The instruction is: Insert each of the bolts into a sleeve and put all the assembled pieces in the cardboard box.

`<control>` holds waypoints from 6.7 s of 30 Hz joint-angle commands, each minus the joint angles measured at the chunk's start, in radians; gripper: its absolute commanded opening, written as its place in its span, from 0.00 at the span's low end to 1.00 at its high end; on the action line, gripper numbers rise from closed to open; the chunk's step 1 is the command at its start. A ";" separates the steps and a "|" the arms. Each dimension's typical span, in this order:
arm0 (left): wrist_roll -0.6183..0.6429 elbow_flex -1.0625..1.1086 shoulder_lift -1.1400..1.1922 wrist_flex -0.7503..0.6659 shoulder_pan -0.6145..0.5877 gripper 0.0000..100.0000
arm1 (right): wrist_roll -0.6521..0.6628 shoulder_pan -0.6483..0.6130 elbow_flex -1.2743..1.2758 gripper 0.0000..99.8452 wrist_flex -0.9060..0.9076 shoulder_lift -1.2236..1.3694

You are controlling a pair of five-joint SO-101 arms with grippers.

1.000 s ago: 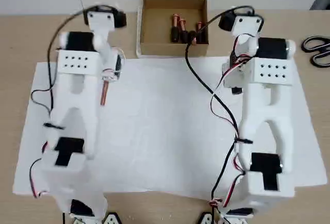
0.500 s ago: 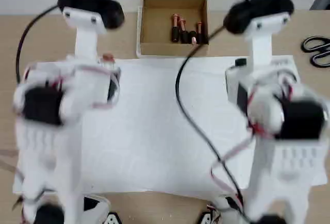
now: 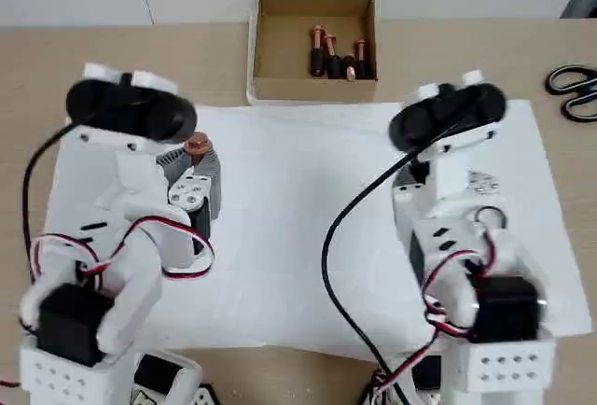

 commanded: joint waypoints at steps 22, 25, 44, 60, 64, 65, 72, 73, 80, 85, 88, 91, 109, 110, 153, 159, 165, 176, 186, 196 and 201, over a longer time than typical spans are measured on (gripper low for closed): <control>0.215 0.460 -0.255 -0.578 0.012 0.01 | -0.140 -0.427 0.982 0.00 -0.694 -0.627; 0.215 0.481 -0.255 -0.621 0.034 0.01 | -0.140 -0.475 1.045 0.00 -0.694 -0.716; 0.213 0.601 -0.262 -0.663 0.238 0.01 | -0.207 -0.547 1.097 0.00 -0.700 -0.763; 0.213 0.650 -0.262 -0.661 0.262 0.01 | -0.206 -0.553 1.097 0.00 -0.704 -0.763; 0.212 0.650 -0.262 -0.661 0.262 0.01 | -0.206 -0.553 1.097 0.00 -0.704 -0.763; 0.212 0.651 -0.261 -0.661 0.262 0.01 | -0.206 -0.553 1.097 0.00 -0.704 -0.763; 0.212 0.651 -0.259 -0.661 0.262 0.01 | -0.206 -0.553 1.097 0.00 -0.704 -0.763; 0.212 0.651 -0.259 -0.661 0.262 0.01 | -0.206 -0.555 1.097 0.00 -0.704 -0.763; 0.212 0.651 -0.258 -0.661 0.262 0.01 | -0.163 -0.579 1.096 0.00 -0.704 -0.763; 0.210 0.691 -0.261 -0.692 0.261 0.01 | -0.155 -0.579 1.096 0.00 -0.704 -0.763; 0.178 0.704 -0.264 -0.703 0.261 0.01 | -0.155 -0.576 1.096 0.00 -0.704 -0.763; 0.163 0.704 -0.264 -0.701 0.261 0.01 | -0.155 -0.576 1.096 0.00 -0.704 -0.763; 0.161 0.716 -0.264 -0.588 0.262 0.01 | -0.152 -0.575 1.096 0.00 -0.704 -0.763; 0.161 0.716 -0.264 -0.585 0.262 0.01 | -0.152 -0.575 1.096 0.00 -0.704 -0.763; 0.199 0.547 -0.264 -0.310 0.190 0.26 | -0.152 -0.556 1.097 0.00 -0.699 -0.765; 0.196 0.466 -0.265 -0.226 -0.058 0.26 | -0.157 -0.536 1.097 0.00 -0.699 -0.765; -0.028 0.506 -0.264 -0.129 -0.414 0.26 | -0.160 -0.476 1.096 0.00 -0.699 -0.763; -0.215 0.684 -0.264 -0.063 -0.516 0.26 | -0.143 -0.101 0.890 0.00 -0.688 -0.653; -0.215 0.697 -0.264 -0.066 -0.516 0.26 | -0.132 -0.093 -0.011 0.00 -0.697 0.292; -0.215 0.704 -0.264 -0.066 -0.517 0.26 | -0.140 -0.097 -0.882 0.00 -0.760 1.239; -0.215 0.704 -0.264 -0.064 -0.519 0.26 | -0.138 -0.108 -1.143 0.00 -0.880 1.575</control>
